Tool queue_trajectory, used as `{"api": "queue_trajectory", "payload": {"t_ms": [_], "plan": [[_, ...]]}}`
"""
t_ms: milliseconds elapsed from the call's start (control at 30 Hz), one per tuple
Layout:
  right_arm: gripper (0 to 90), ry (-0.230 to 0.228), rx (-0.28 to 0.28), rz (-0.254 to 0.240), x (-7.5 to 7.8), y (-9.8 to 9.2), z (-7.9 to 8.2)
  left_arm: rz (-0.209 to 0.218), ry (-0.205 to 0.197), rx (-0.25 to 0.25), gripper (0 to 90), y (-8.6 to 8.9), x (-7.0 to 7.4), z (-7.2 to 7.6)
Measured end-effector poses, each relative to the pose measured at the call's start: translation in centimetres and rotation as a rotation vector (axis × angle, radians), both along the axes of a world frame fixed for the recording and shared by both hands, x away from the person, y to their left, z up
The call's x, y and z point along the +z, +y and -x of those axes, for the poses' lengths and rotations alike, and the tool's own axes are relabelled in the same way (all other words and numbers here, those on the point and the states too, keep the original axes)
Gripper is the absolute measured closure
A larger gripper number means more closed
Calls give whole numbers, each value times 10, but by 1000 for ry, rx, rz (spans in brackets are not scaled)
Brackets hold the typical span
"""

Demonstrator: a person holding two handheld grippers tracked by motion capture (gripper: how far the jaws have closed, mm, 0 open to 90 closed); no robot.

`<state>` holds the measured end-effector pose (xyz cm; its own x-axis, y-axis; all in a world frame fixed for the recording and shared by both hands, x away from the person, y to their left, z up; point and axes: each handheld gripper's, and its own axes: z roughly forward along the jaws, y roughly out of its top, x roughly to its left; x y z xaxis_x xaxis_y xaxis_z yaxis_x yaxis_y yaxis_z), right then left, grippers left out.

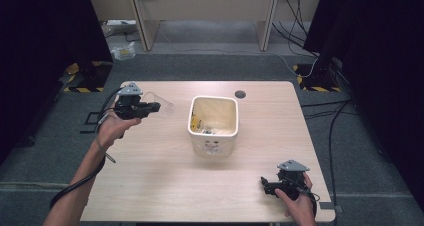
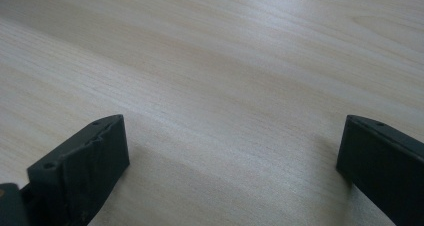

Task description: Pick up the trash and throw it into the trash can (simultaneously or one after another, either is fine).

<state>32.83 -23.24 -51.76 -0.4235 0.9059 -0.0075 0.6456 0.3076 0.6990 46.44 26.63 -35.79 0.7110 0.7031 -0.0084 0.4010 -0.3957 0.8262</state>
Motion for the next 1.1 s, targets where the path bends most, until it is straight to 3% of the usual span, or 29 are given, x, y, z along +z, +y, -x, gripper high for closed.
{"api": "queue_trajectory", "payload": {"t_ms": [400,1100], "plan": [[4,0,0,0,0,0,0,10,-44,-24,852,-5,18,10],[4,0,1,1,0,0,0,7,-92,-87,852,-29,41,21]]}}
